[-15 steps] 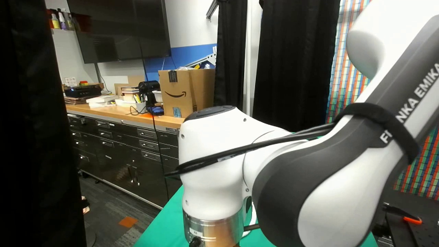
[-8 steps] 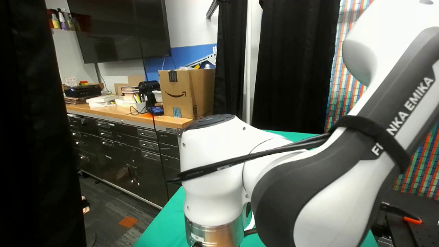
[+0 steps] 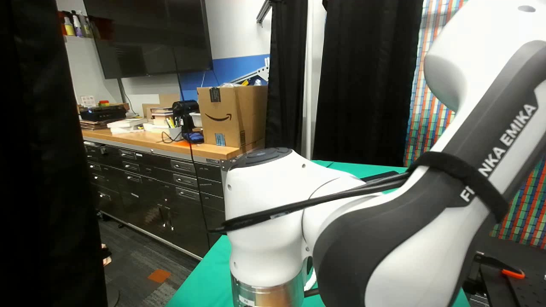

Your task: Put the gray tape in the black bowl

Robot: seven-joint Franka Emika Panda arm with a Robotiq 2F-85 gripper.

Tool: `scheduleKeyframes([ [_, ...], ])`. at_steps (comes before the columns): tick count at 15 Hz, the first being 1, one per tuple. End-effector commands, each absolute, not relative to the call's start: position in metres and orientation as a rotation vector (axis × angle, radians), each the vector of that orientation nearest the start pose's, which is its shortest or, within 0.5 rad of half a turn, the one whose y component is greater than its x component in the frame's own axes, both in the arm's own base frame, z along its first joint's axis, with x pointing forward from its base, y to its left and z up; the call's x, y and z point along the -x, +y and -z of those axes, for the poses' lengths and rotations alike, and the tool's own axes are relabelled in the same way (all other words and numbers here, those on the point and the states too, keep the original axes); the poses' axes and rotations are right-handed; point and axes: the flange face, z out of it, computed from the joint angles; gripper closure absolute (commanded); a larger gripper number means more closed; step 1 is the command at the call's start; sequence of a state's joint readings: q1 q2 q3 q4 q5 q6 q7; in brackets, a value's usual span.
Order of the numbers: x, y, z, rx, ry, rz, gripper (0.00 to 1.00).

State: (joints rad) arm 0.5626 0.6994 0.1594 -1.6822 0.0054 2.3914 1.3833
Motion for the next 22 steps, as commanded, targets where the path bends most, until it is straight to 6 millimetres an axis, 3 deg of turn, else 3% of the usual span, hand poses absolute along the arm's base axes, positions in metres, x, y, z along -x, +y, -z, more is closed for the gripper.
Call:
scheduleKeyframes([
  [1,-0.523,0.449,-0.197,2.869,1.066,-0.09,0.77],
  [2,-0.523,0.449,-0.197,2.867,1.063,-0.086,0.85],
  [4,-0.523,0.45,-0.198,2.865,1.059,-0.081,0.9],
  [8,-0.524,0.449,-0.2,2.865,1.055,-0.078,0.86],
  [10,-0.524,0.447,-0.211,2.865,1.051,-0.075,0.87],
  [12,-0.525,0.442,-0.238,2.851,1.044,-0.05,0.87],
  [17,-0.534,0.407,-0.336,2.826,1.034,0.123,0.87],
  [20,-0.541,0.375,-0.399,2.845,1.014,0.236,0.87],
  [22,-0.548,0.358,-0.424,2.866,1.004,0.293,0.87],
])
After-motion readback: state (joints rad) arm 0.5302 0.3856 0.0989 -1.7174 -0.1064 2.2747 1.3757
